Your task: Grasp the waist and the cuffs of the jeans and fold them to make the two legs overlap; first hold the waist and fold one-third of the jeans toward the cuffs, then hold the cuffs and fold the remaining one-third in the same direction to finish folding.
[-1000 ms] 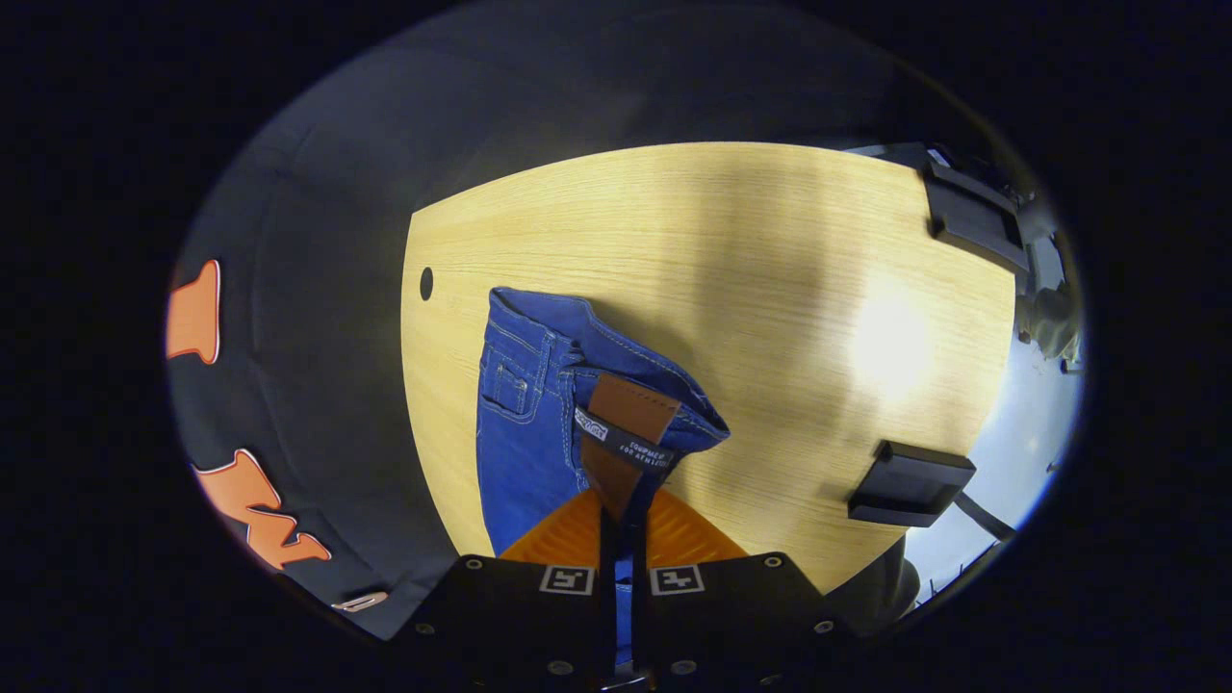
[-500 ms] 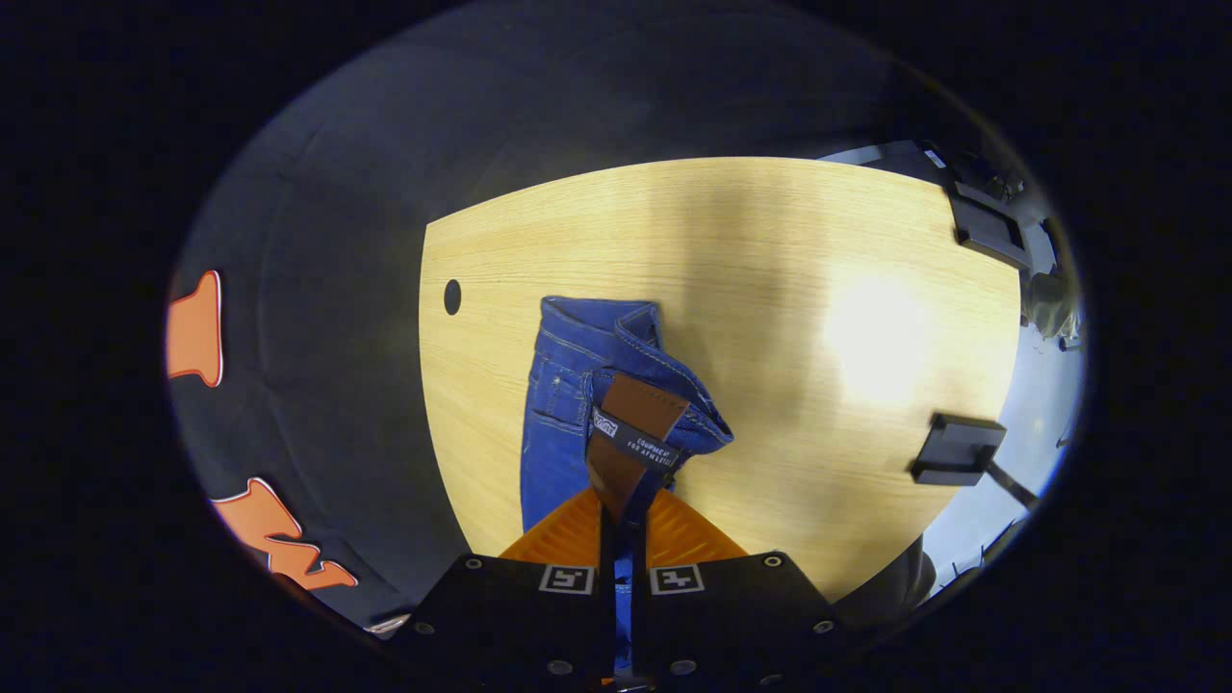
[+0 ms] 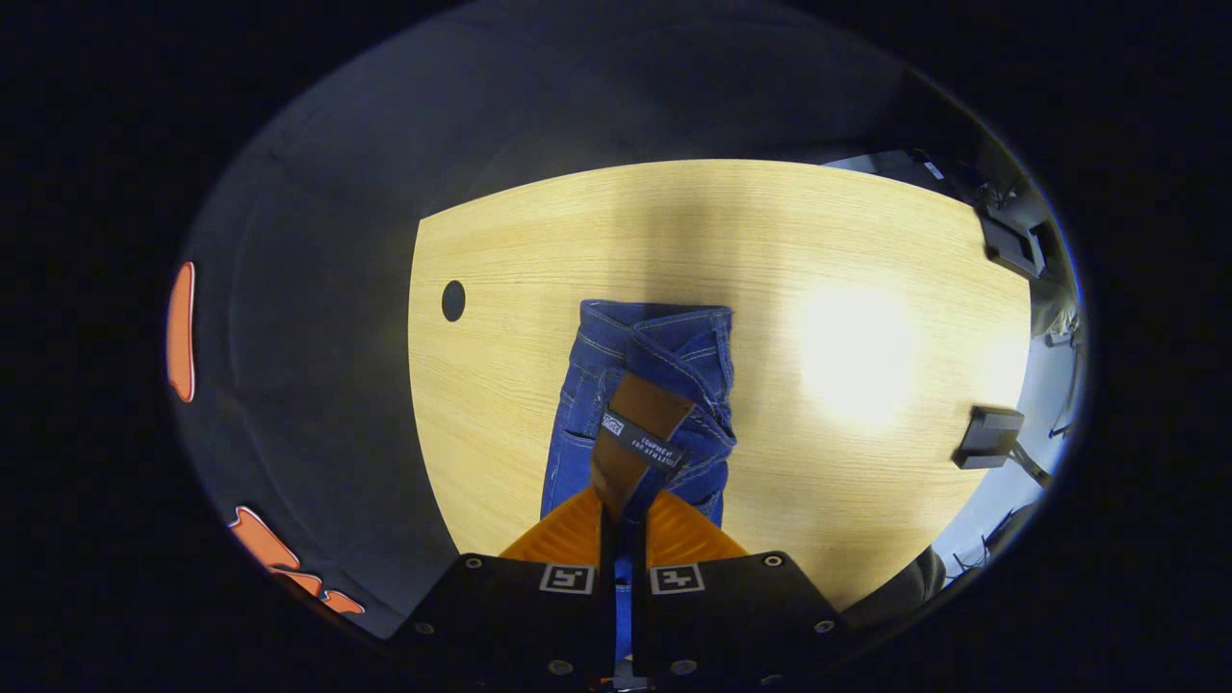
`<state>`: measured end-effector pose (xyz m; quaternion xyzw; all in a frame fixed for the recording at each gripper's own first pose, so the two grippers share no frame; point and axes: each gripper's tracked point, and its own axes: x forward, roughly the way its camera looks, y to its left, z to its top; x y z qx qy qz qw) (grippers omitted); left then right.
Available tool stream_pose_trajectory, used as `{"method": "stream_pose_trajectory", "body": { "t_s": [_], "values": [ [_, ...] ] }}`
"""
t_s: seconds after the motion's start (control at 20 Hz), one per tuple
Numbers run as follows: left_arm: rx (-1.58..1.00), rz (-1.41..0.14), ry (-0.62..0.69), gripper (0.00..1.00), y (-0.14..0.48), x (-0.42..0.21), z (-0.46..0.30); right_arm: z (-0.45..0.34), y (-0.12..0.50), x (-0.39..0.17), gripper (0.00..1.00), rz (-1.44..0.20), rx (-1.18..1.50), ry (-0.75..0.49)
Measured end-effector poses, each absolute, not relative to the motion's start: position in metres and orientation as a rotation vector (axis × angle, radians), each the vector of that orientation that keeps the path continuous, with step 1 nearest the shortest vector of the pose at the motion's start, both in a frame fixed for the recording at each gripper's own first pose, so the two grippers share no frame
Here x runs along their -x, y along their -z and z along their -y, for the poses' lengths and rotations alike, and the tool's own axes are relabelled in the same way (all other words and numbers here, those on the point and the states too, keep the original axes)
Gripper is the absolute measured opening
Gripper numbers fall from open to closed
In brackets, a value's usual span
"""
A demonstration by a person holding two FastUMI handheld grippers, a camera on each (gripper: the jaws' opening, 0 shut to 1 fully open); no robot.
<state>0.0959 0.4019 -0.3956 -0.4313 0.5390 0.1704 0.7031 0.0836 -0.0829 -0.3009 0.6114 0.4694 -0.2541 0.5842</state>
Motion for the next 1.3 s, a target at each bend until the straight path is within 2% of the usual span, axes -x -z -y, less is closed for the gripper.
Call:
{"method": "stream_pose_trajectory", "body": {
  "t_s": [0.1,0.3,0.45,0.5,0.55,0.65,0.7,0.75,0.8,0.85,0.9,0.95,1.0,1.05,1.15,1.2,1.25,1.3],
  "values": [
    [0.924,-1.227,-0.382,0.01,0.401,-0.111,-0.398,0.081,0.308,-0.096,0.07,-1.125,-1.428,0.579],
    [0.790,-1.278,-0.310,0.00,0.402,-0.136,-0.394,0.077,0.321,-0.126,0.07,-1.185,-1.429,0.546],
    [0.706,-1.259,-0.269,0.01,0.398,-0.160,-0.393,0.072,0.317,-0.153,0.07,-1.199,-1.456,0.513],
    [0.662,-1.249,-0.262,0.04,0.394,-0.166,-0.393,0.071,0.315,-0.158,0.07,-1.211,-1.447,0.491],
    [0.602,-1.233,-0.261,0.12,0.392,-0.170,-0.396,0.072,0.311,-0.161,0.07,-1.212,-1.450,0.472],
    [0.475,-1.203,-0.291,0.21,0.383,-0.170,-0.409,0.066,0.301,-0.170,0.16,-1.195,-1.438,0.425],
    [0.444,-1.177,-0.298,0.18,0.377,-0.173,-0.411,0.068,0.296,-0.176,0.22,-1.163,-1.435,0.404],
    [0.441,-1.140,-0.287,0.21,0.369,-0.178,-0.408,0.073,0.288,-0.180,0.28,-1.111,-1.439,0.387],
    [0.444,-1.095,-0.252,0.21,0.361,-0.183,-0.403,0.078,0.275,-0.186,0.41,-1.044,-1.455,0.357],
    [0.428,-1.046,-0.242,0.31,0.354,-0.189,-0.398,0.083,0.266,-0.191,0.44,-0.996,-1.458,0.336],
    [0.400,-1.003,-0.226,0.40,0.349,-0.191,-0.391,0.087,0.262,-0.192,0.60,-0.968,-1.445,0.328],
    [0.372,-0.958,-0.205,0.53,0.339,-0.194,-0.384,0.087,0.265,-0.190,0.43,-0.961,-1.423,0.321],
    [0.346,-0.925,-0.187,0.55,0.332,-0.194,-0.377,0.088,0.267,-0.188,0.57,-0.954,-1.393,0.313],
    [0.322,-0.890,-0.171,0.72,0.325,-0.195,-0.372,0.089,0.271,-0.184,0.60,-0.956,-1.354,0.310],
    [0.273,-0.814,-0.129,0.79,0.306,-0.195,-0.355,0.092,0.276,-0.169,0.72,-0.965,-1.270,0.305],
    [0.249,-0.778,-0.111,0.86,0.295,-0.196,-0.348,0.092,0.278,-0.163,0.82,-0.962,-1.232,0.304],
    [0.227,-0.741,-0.093,0.92,0.272,-0.192,-0.341,0.091,0.280,-0.157,0.86,-0.961,-1.206,0.300],
    [0.202,-0.714,-0.080,0.87,0.263,-0.190,-0.334,0.089,0.284,-0.154,0.90,-0.961,-1.193,0.293]
  ]
}}
